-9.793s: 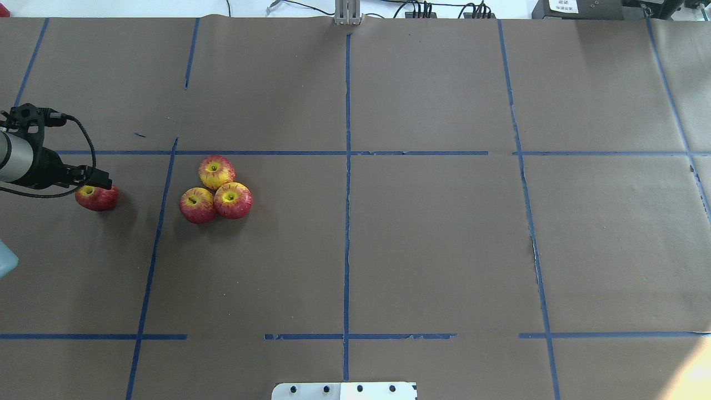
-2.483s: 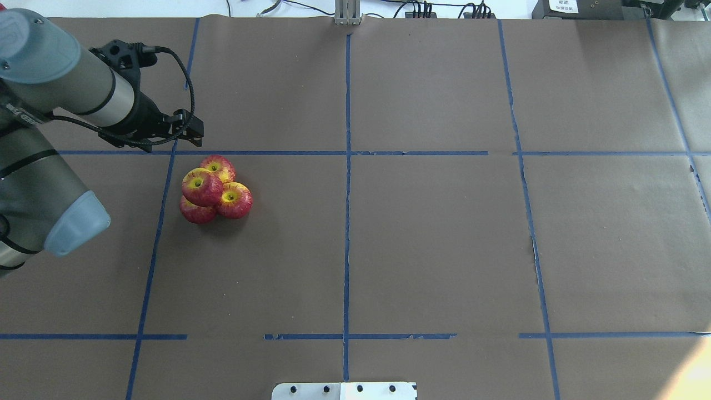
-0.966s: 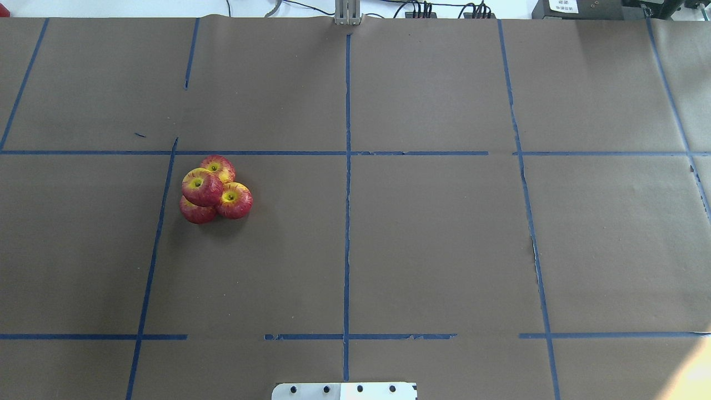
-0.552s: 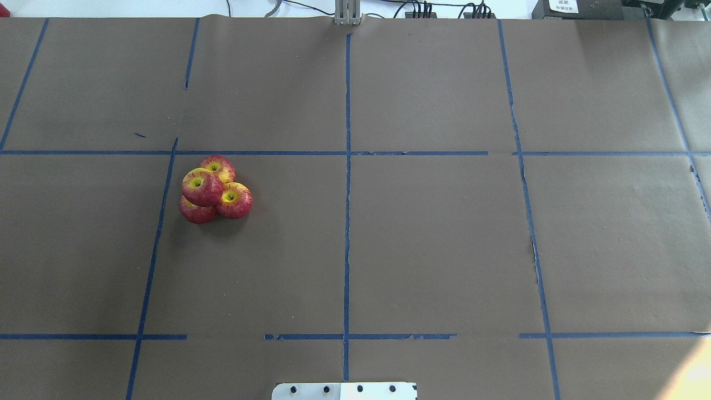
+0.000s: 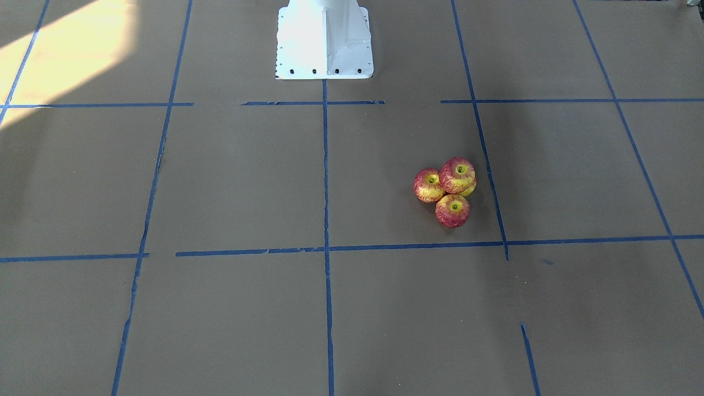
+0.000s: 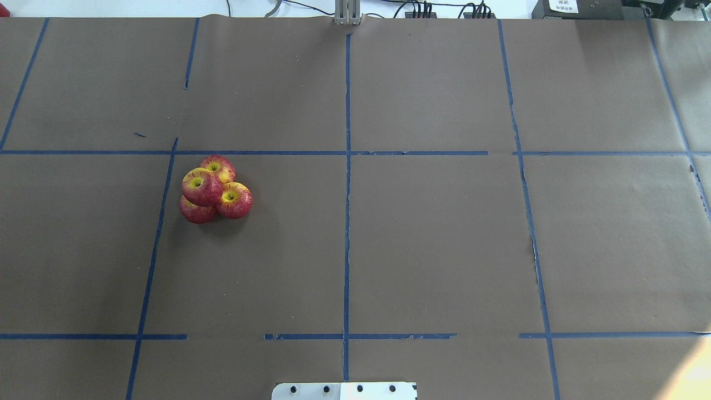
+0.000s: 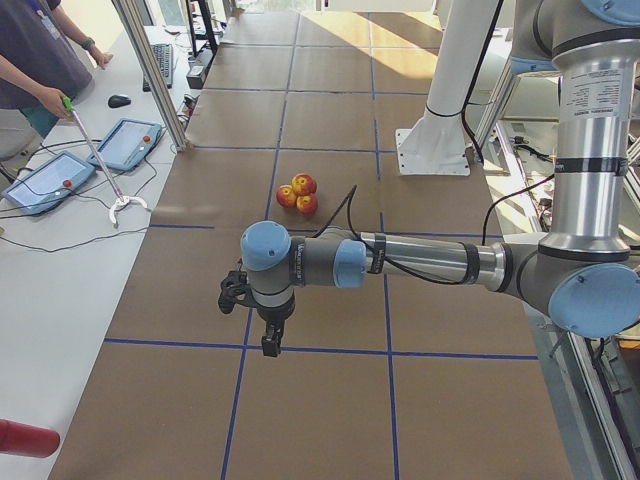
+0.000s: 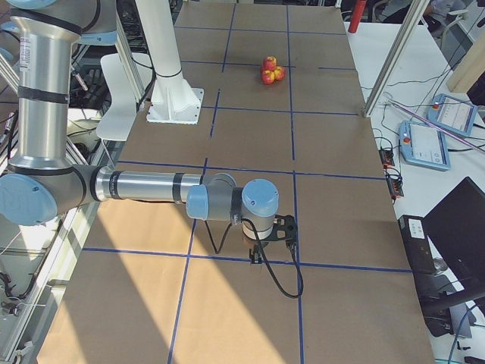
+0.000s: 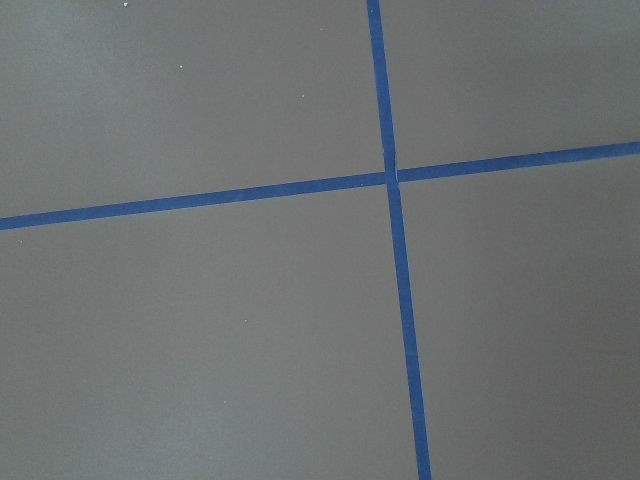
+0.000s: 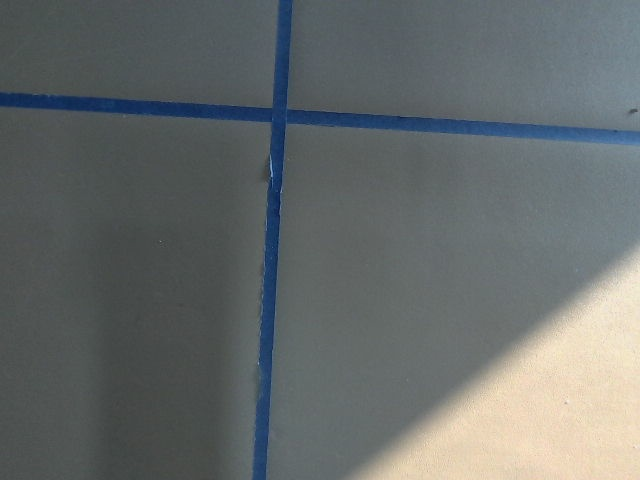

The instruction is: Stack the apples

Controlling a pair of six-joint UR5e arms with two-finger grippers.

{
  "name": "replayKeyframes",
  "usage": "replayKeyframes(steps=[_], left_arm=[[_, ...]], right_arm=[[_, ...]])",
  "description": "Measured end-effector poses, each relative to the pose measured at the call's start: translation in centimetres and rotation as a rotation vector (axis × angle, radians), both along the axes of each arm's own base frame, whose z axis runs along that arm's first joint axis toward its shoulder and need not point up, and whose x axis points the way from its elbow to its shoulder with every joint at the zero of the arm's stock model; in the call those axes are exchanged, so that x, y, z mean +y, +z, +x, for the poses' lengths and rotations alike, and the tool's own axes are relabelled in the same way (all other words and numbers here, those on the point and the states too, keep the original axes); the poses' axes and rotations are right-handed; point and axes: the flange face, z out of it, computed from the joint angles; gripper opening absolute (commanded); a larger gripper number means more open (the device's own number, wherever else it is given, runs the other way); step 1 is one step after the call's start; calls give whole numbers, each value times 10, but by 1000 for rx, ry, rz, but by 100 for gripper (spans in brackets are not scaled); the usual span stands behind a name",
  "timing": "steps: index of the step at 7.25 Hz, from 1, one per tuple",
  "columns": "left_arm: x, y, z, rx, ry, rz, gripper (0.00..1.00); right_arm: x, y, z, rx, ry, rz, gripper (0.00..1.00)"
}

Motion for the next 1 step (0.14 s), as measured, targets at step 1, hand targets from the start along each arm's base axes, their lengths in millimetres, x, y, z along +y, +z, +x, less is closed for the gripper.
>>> replayKeyframes(steps=[1], left_arm=[[0,0,0,0,0,0,100]], right_arm=[[0,0,0,0,0,0,100]])
